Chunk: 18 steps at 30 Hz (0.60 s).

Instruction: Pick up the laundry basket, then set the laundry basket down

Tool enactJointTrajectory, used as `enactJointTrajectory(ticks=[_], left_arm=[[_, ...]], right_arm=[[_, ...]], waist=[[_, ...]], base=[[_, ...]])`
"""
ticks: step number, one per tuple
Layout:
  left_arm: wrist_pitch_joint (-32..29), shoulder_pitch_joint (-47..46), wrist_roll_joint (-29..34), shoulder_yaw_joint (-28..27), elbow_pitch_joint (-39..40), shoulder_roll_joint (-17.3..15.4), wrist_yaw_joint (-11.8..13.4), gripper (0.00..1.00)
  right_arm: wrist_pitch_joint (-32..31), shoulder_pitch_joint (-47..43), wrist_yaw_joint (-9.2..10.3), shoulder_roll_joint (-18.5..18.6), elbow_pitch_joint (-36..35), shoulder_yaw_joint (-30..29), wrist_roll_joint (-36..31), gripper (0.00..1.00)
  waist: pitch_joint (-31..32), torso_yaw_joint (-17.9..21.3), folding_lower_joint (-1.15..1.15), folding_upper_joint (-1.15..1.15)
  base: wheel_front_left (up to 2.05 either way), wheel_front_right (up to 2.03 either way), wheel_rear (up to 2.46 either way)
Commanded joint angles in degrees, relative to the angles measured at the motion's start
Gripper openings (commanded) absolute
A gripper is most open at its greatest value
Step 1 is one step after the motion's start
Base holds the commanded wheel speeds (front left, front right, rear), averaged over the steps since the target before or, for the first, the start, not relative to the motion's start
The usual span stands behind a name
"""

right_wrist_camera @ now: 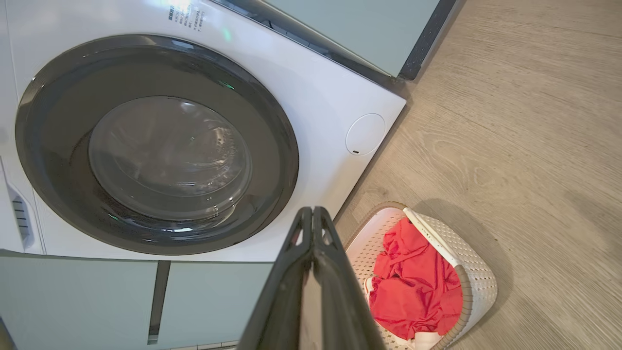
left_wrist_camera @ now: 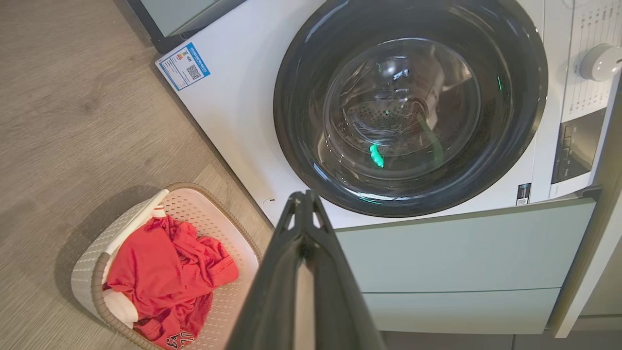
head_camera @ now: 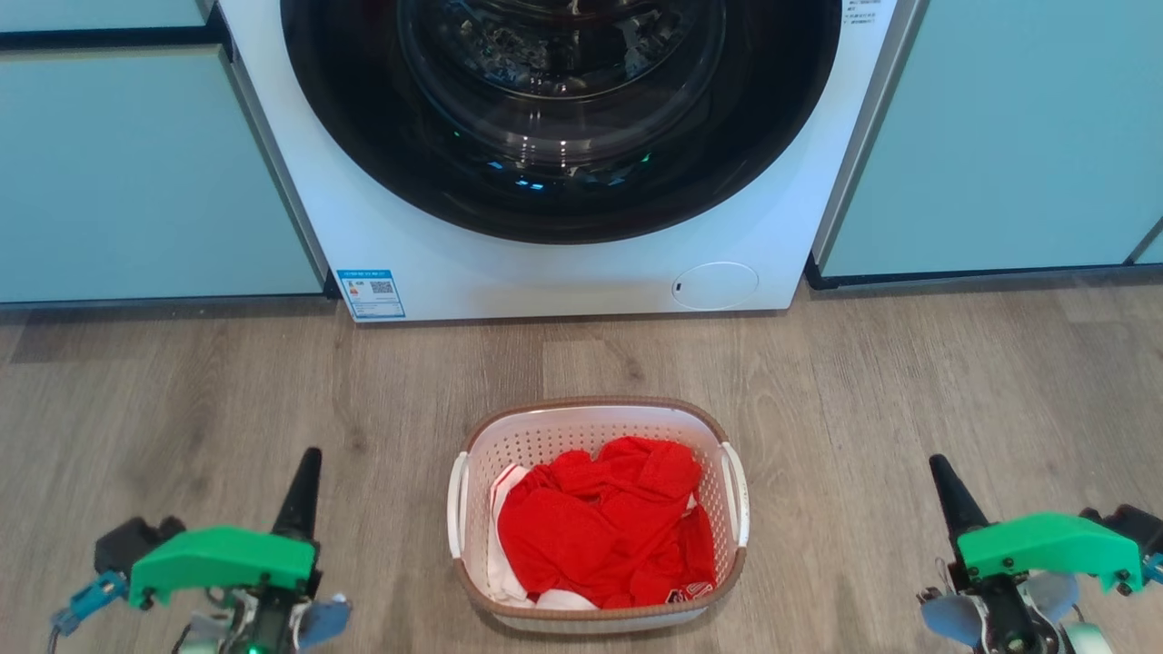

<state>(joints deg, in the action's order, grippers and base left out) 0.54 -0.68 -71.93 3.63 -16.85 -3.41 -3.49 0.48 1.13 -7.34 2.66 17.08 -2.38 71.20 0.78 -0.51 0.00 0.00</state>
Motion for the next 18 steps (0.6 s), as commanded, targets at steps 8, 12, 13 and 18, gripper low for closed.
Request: enactJointTrajectory(ticks=[8,12,13,18], left_arm=[[-1.64,-4.16,-6.27,-3.69,2.39,-0.69,-1.35,0.0],[-2.32,-4.36,-8.78,-4.5,2.47,-0.68,-1.79,0.0],[-2.32,-4.36,-8.78,-4.5,2.47,-0.68,-1.79,0.0],[-3.17,-4.61,-11.9,-5.51,2.57,-0.65,-2.33,0.0]], right_arm=[[-1.87,3.67,-0.12,1.14,-2.52,-0.46,6.49,0.0],[-2.55,3.88,-0.12,1.13,-2.62,-0.87,9.04,0.0],[-2.55,3.88,-0.12,1.13,-2.62,-0.87,9.04,0.0],[-3.39,4.14,-0.13,1.12,-2.74,-1.38,12.2,0.0]], waist=[[-0.26,0.13,0.0,0.0],[-0.37,0.2,0.0,0.0],[-0.37,0.2,0.0,0.0],[-0.52,0.27,0.0,0.0]], base=[[0.0,0.0,0.0],[0.0,0.0,0.0],[0.0,0.0,0.0],[0.0,0.0,0.0]])
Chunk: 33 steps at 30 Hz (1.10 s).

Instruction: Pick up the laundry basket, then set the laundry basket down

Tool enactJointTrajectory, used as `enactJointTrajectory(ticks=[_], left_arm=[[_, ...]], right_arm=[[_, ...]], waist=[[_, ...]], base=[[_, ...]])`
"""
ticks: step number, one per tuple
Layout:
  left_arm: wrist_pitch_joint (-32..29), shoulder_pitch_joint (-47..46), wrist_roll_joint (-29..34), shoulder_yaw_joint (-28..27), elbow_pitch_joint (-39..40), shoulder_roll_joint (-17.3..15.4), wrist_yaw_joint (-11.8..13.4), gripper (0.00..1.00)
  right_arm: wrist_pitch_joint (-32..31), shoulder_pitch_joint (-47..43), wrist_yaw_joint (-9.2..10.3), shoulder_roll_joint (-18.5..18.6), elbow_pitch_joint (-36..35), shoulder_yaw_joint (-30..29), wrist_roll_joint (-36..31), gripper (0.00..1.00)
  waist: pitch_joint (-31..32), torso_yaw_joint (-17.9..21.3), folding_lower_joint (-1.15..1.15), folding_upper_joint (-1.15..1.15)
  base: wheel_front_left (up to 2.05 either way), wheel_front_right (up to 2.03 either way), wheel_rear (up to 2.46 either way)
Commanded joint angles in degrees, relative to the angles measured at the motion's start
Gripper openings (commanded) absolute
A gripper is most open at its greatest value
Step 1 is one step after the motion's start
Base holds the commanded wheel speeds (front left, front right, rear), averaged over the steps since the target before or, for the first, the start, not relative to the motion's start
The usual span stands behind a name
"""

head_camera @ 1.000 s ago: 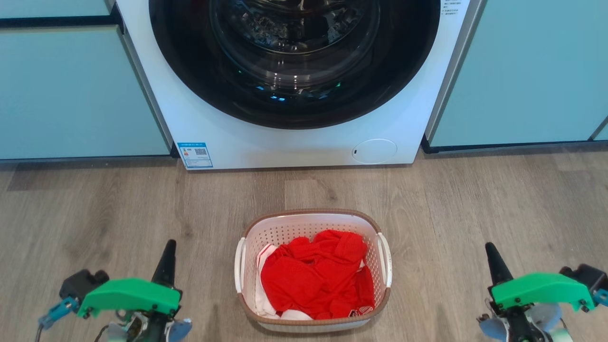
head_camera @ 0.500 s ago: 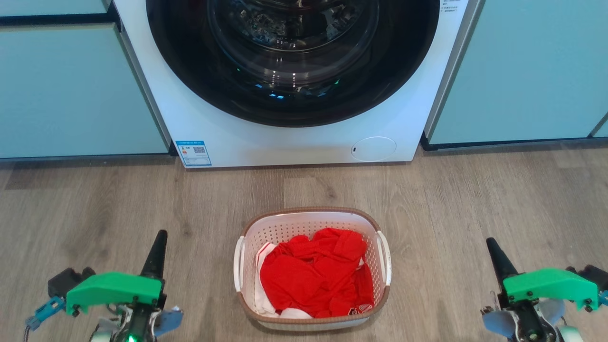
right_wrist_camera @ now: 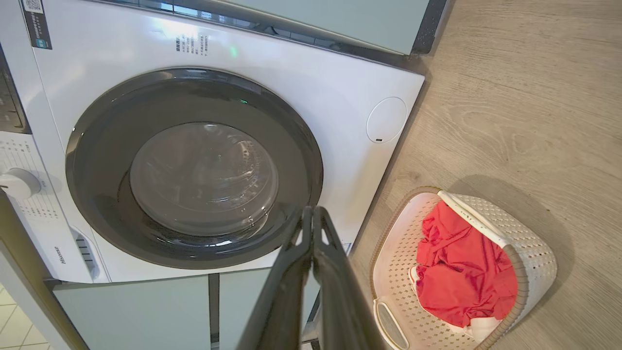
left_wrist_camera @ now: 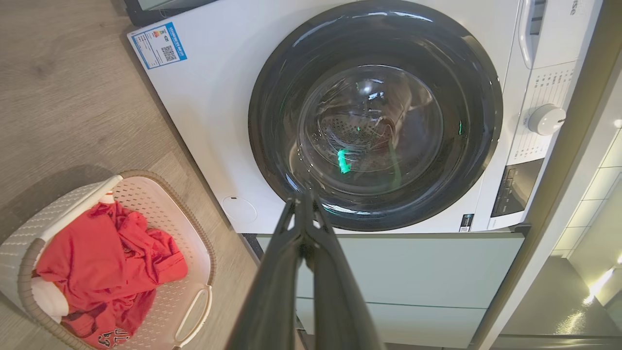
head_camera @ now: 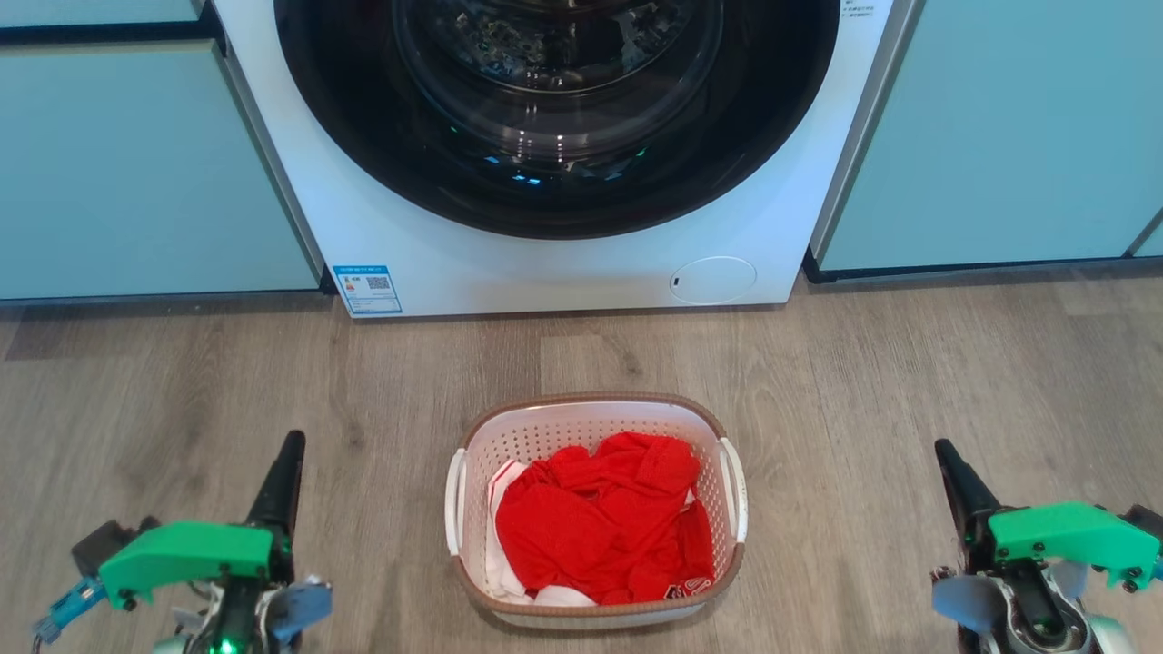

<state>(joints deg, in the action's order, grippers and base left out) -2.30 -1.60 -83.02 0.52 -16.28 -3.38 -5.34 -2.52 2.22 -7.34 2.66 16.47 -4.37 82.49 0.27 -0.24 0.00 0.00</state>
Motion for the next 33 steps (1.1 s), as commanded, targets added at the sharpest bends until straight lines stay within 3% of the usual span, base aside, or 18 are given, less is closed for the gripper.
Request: enactJointTrajectory(ticks=[1,16,33], left_arm=[[-0.5,-3.74,-1.43,-2.6,2.01,-0.68,-0.58,0.0],[-2.99,-4.47,-10.39,-5.55,2.28,-0.59,-2.14,0.0],[-3.23,-4.49,-10.14,-5.85,2.27,-0.37,-2.14,0.0]], right_arm=[[-0.56,3.11,-0.13,1.12,-2.16,0.51,1.54,0.0],[-3.03,3.86,-0.14,1.07,-2.52,-0.98,10.64,0.0],[-3.22,3.88,-0.14,0.9,-2.5,-1.23,10.44,0.0]], waist=[[-0.03,0.01,0.0,0.0],[-0.45,0.23,0.0,0.0],[-0.44,0.23,0.0,0.0]], base=[[0.0,0.0,0.0],[0.0,0.0,0.0],[0.0,0.0,0.0]])
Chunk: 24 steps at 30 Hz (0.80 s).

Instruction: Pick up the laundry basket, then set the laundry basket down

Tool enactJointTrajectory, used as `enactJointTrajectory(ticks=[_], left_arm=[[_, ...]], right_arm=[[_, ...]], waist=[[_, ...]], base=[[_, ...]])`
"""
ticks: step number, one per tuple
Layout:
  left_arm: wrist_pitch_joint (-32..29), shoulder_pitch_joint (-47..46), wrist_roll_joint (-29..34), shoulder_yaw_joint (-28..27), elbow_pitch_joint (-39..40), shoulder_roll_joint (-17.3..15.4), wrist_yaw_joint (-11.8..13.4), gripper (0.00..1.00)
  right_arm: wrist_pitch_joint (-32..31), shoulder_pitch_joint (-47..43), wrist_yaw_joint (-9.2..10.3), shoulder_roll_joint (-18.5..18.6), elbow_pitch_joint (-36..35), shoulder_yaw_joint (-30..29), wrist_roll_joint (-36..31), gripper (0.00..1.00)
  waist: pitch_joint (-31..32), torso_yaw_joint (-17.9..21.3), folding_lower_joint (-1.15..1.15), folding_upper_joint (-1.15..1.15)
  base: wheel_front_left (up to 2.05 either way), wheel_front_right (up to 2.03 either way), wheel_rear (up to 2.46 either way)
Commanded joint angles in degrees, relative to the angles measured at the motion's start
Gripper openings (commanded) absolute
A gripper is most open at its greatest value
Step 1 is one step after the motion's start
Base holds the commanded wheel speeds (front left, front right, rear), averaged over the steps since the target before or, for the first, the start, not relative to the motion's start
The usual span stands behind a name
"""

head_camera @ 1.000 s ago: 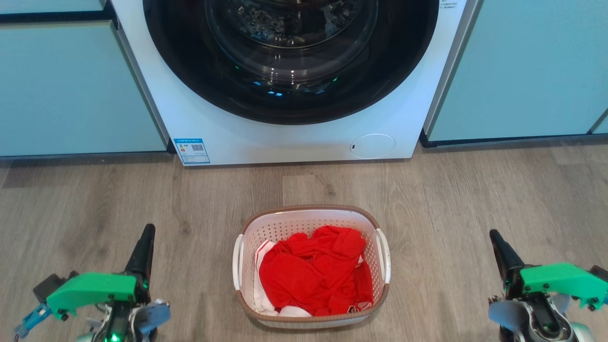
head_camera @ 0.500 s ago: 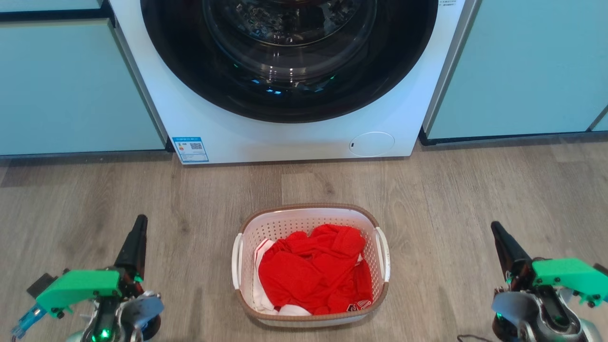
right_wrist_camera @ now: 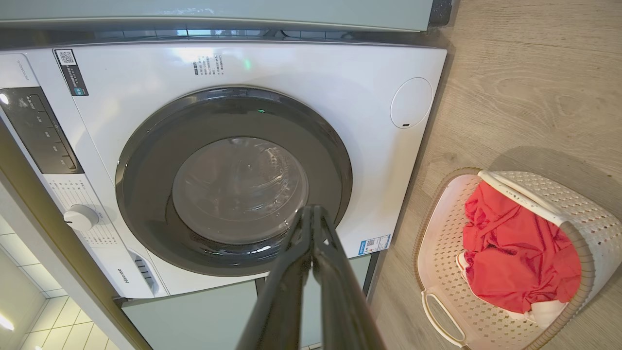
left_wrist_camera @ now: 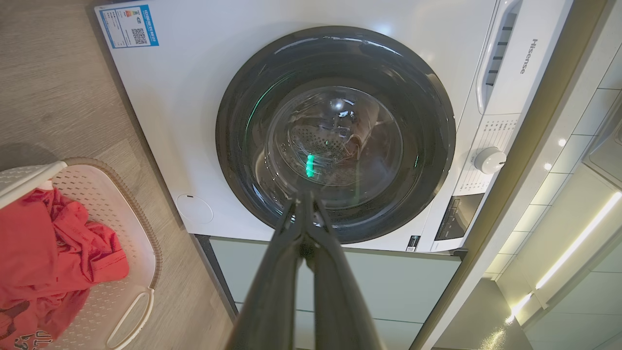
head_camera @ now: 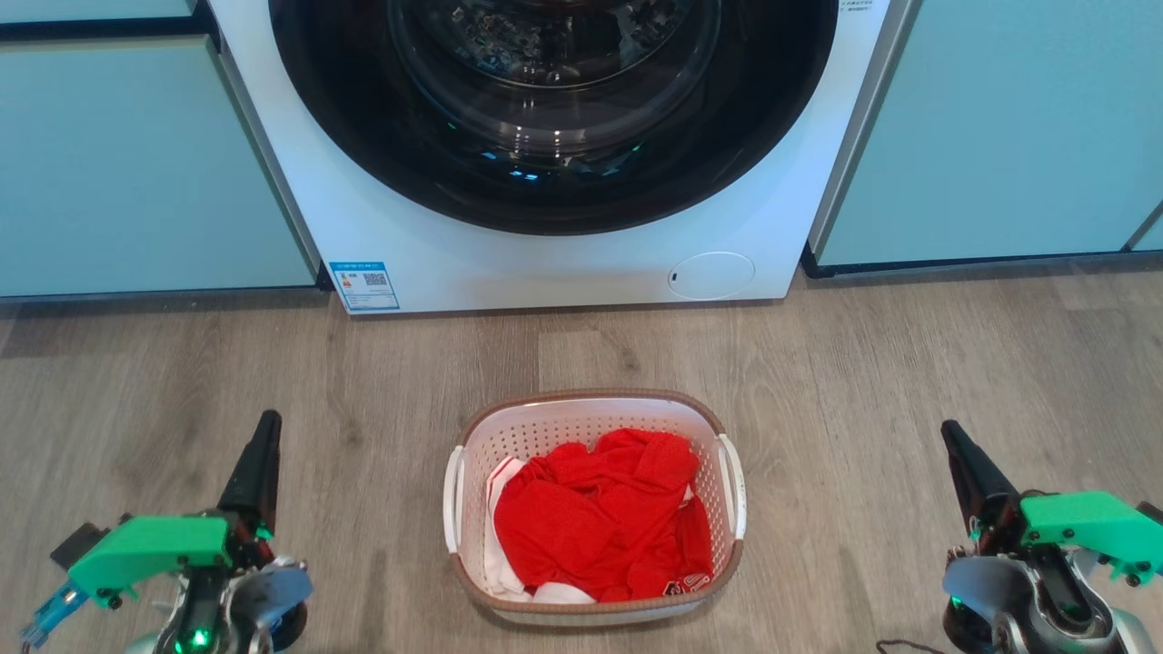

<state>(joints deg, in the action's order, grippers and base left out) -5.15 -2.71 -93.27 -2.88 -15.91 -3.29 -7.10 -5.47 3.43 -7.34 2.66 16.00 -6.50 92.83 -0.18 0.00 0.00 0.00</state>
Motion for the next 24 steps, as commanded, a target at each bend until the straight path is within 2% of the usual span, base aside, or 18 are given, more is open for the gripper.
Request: enactJointTrajectory(ticks=[1,24], left_arm=[[-0.39,-3.38,0.12,-2.46,1.91,-0.45,-0.38,0.0],[-0.65,-3.4,0.4,-2.78,1.9,-0.22,-0.38,0.0]], right_arm=[[-0.29,2.67,-0.14,0.89,-2.03,0.89,0.09,0.0],[-0.5,2.69,-0.14,0.7,-2.01,0.62,-0.13,0.0]], waist=[[0.0,0.0,0.0,0.0],[0.0,0.0,0.0,0.0]], base=[[0.0,0.0,0.0],[0.0,0.0,0.0]])
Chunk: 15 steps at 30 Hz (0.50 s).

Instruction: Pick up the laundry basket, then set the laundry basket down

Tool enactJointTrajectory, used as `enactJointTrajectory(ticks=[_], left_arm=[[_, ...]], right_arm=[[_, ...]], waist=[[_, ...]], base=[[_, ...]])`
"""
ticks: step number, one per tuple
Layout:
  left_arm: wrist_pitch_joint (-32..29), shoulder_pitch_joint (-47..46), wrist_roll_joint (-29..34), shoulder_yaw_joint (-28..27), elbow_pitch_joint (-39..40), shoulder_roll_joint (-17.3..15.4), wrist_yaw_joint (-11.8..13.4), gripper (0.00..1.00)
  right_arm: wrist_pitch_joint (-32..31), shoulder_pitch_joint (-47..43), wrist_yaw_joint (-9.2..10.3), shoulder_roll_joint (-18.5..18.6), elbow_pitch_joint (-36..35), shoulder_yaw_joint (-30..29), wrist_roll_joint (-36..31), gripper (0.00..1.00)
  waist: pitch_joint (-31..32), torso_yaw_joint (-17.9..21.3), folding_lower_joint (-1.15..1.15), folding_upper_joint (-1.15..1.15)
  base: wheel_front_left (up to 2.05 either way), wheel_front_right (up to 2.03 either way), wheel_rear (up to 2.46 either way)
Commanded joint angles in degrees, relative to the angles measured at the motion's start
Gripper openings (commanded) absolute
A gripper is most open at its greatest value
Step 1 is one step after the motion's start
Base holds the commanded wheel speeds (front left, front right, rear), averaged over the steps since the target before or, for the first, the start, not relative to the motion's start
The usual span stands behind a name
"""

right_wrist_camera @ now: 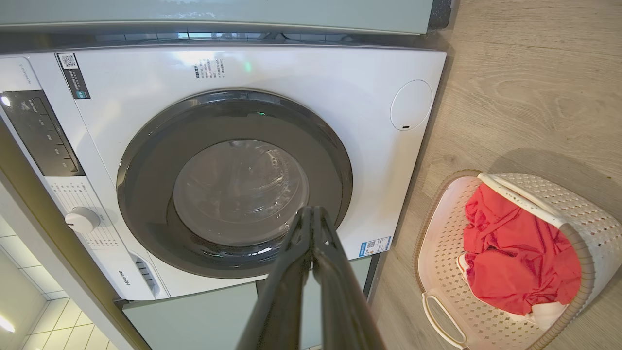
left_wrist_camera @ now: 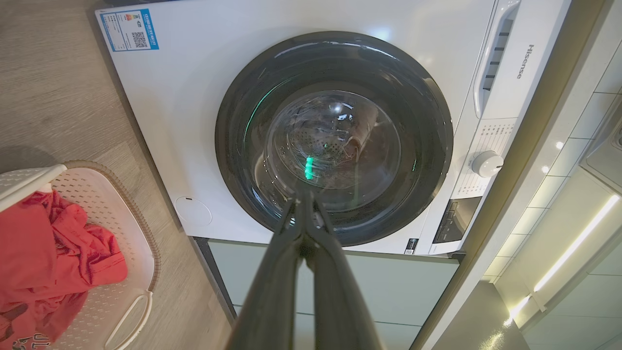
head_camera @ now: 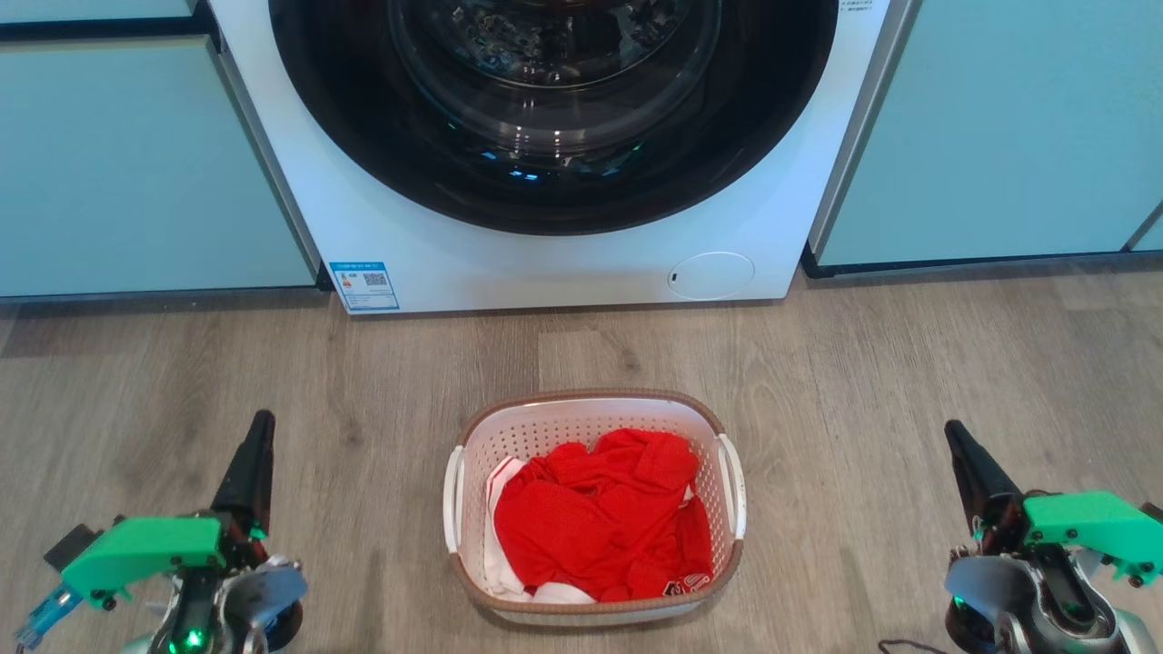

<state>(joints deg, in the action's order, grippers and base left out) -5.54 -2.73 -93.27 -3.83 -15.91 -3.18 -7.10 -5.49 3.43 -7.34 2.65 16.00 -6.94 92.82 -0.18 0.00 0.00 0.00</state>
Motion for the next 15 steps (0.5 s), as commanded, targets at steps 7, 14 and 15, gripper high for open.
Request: enactJointTrajectory(ticks=[7,14,15], left_arm=[[-0.32,-3.39,0.46,-1.92,1.89,-0.27,-0.38,0.0],[-0.39,-3.4,0.53,-2.0,1.89,-0.22,-0.38,0.0],[-0.39,-3.4,0.54,-2.01,1.89,-0.21,-0.38,0.0]], right_arm=[[-0.53,2.7,-0.14,0.67,-2.01,1.0,-0.18,0.0],[-0.58,2.7,-0.14,0.62,-2.01,0.93,-0.23,0.0],[-0.59,2.7,-0.14,0.62,-2.0,0.93,-0.23,0.0]], waist=[[0.0,0.0,0.0,0.0],[0.0,0.0,0.0,0.0],[0.0,0.0,0.0,0.0]], base=[[0.0,0.0,0.0],[0.0,0.0,0.0],[0.0,0.0,0.0]])
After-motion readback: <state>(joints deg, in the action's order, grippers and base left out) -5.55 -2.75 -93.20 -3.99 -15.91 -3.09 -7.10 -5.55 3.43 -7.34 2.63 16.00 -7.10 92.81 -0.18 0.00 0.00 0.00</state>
